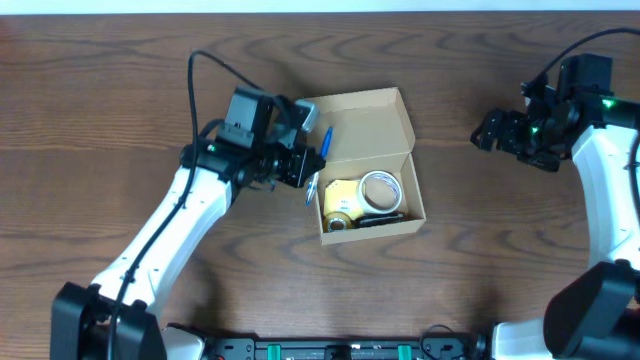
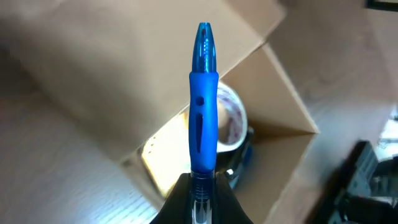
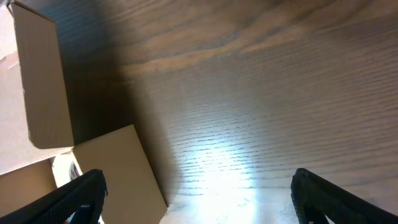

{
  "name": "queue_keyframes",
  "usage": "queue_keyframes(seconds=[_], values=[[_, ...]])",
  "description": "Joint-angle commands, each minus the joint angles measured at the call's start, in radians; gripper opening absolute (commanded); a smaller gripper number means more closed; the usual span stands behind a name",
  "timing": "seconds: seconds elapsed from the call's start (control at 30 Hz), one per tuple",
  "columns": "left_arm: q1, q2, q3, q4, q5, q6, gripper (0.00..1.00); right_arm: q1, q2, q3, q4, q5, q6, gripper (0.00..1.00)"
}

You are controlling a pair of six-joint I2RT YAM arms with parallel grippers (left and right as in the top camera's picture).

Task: Pack container
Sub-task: 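Lift the blue pen and carry it over the box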

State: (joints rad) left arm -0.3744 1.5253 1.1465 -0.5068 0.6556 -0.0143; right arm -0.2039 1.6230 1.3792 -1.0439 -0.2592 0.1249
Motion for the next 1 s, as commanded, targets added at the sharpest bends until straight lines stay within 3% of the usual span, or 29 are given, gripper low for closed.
queue_keyframes(seconds=[0.0,0.33,0.63,0.97], values=[[-0.020,0.021,0.092,-0.031,0.058,0.099,0.06,-0.004,0.000,0.012,0.001,-0.011,-0.010,0.94],[-0.146,0.118,0.216,-0.222,-0.026,0.456,0.05,-0.004,0.000,0.012,-0.002,-0.011,-0.010,0.94],[-0.216,0.273,0.338,-0.338,-0.286,0.564,0.05,0.010,0.000,0.012,-0.011,-0.011,-0.010,0.95],[-0.291,0.306,0.421,-0.351,-0.340,0.644,0.06,0.012,0.000,0.012,-0.019,-0.011,-0.010,0.94]])
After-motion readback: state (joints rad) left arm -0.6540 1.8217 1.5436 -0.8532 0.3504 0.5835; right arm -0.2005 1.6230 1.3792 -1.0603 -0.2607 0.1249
